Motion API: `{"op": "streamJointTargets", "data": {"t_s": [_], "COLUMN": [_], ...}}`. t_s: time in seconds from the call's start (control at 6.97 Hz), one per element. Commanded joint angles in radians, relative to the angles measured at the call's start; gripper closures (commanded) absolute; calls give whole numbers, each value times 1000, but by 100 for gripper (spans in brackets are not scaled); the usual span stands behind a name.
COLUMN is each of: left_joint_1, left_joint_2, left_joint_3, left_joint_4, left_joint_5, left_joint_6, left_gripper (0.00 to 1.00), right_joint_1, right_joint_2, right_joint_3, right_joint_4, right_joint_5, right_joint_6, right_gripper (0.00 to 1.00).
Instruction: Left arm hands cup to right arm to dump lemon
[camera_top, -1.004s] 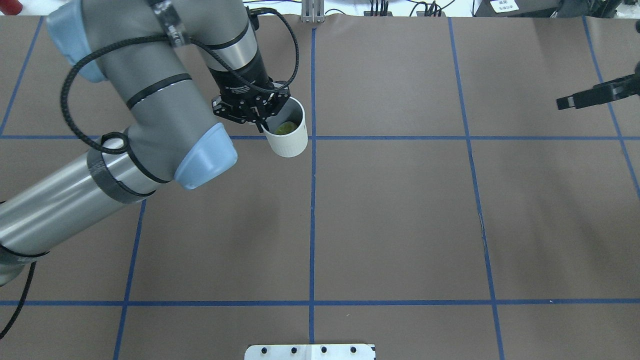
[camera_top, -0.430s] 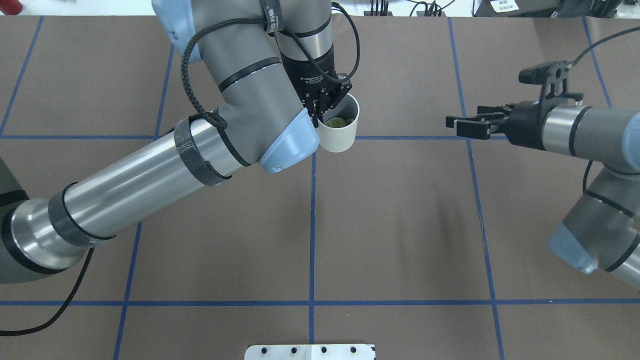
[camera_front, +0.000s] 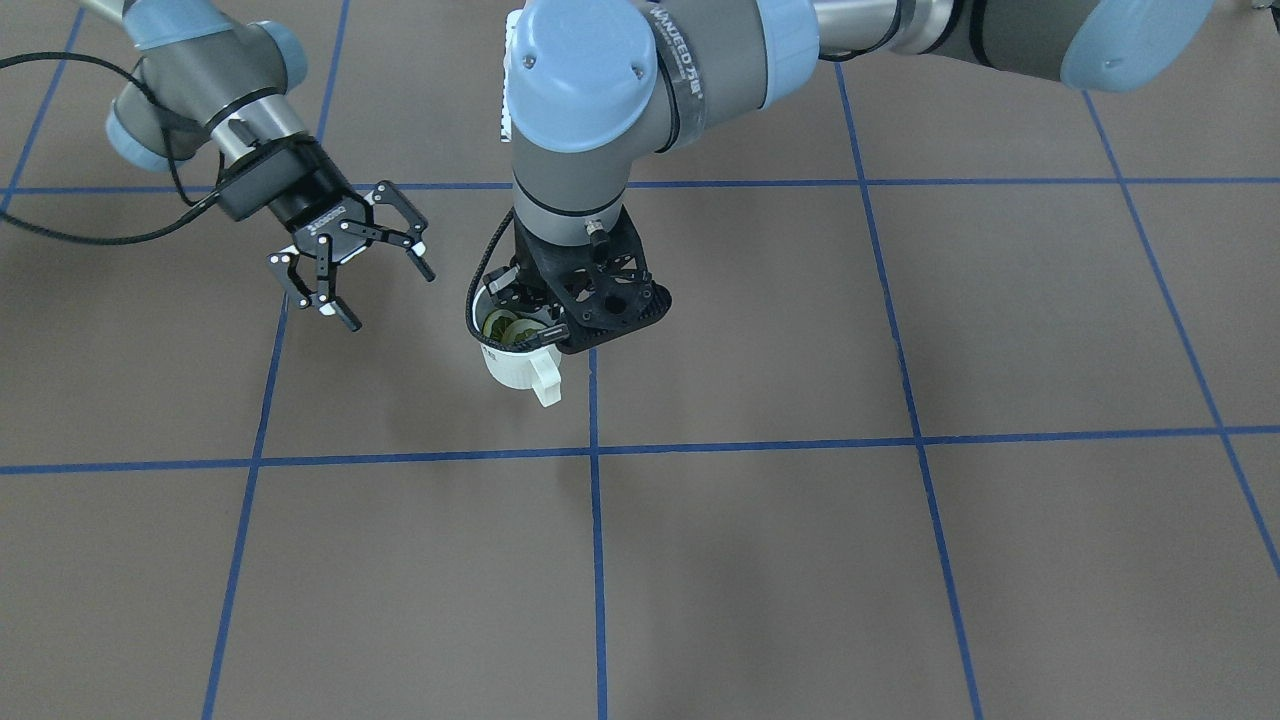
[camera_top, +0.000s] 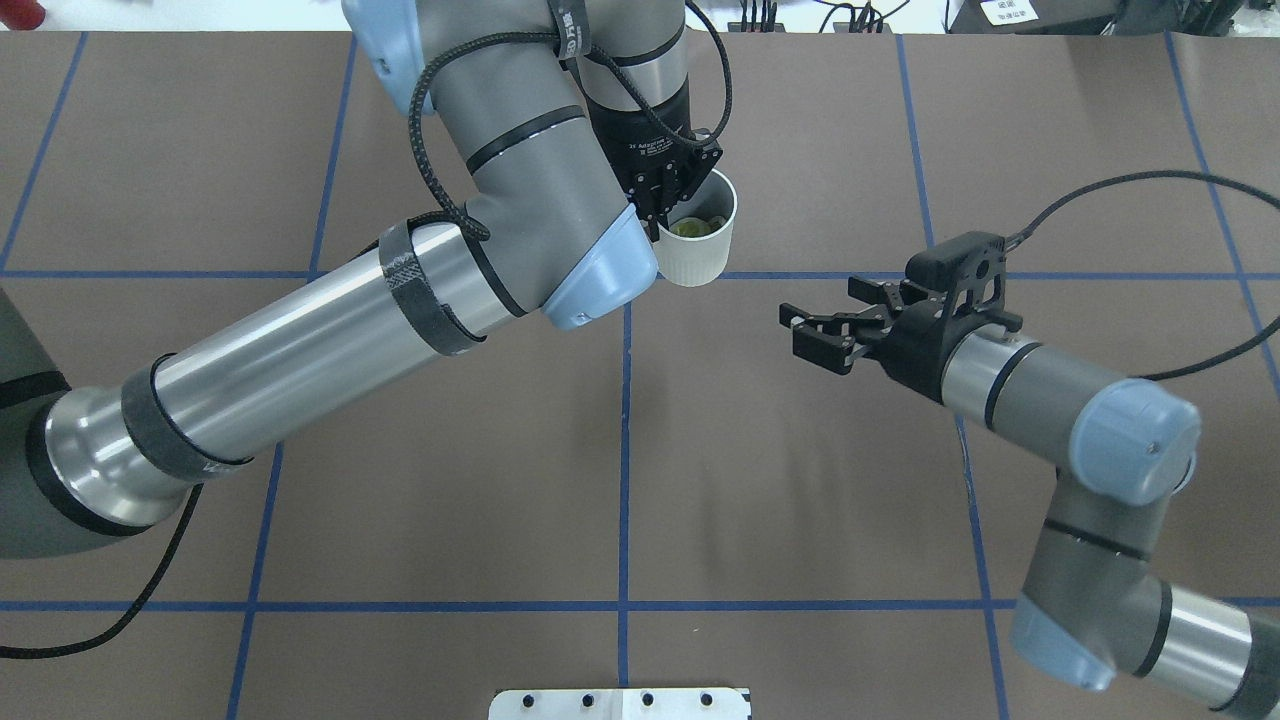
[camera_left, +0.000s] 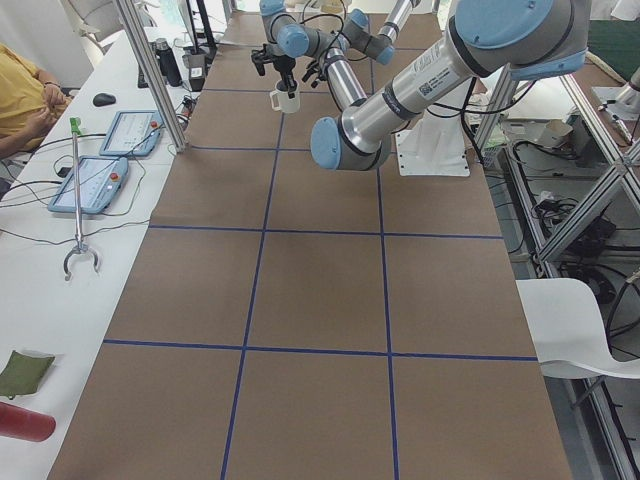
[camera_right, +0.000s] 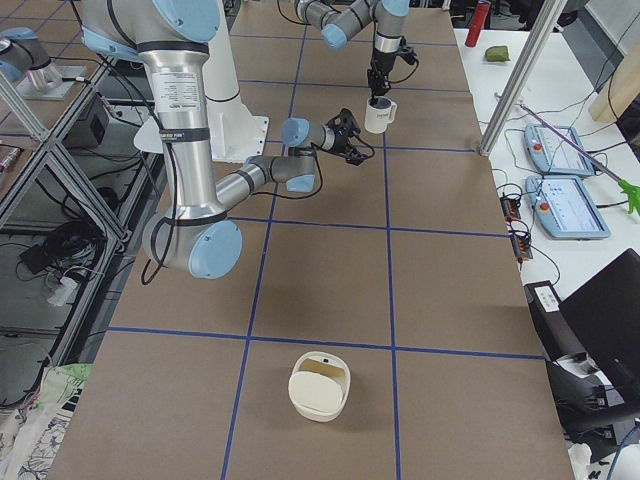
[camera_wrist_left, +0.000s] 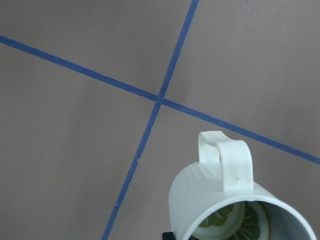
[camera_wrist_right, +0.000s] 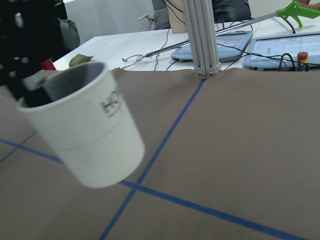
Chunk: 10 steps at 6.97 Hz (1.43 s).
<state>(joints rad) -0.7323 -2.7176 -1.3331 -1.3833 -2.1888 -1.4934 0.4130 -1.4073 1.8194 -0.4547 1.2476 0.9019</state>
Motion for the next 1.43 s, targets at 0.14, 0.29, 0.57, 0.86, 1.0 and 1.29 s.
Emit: {"op": "streamJointTargets", "data": {"t_s": [0.14,0.29,0.57,0.86,1.0,1.29], "left_joint_1": [-7,-7,-2,8,13,24], "left_joint_2": [-7,-26,-33,-31,-36,-39], "left_joint_3": [40,35,14,3,3,-4], "left_joint_4": [7,63,102,109,109,110], "left_joint_5": [-3,-8,-9,-9,-9,-8], "left_joint_6": [-89,-96,-97,-99,-99,-100], "left_gripper": [100,100,100,100,100,100], "right_joint_1": [-218,-220,-218,-201,-185,-177], "right_joint_2": [83,96,158,169,169,194], "right_joint_3": [-23,-29,-98,-100,-100,-130], "right_joint_4": [-7,-9,-1,2,2,2], "right_joint_5": [-342,-374,-453,-458,-458,-459], "right_joint_6": [-148,-185,-186,-184,-182,-181], "right_gripper": [2,2,2,2,2,2]}}
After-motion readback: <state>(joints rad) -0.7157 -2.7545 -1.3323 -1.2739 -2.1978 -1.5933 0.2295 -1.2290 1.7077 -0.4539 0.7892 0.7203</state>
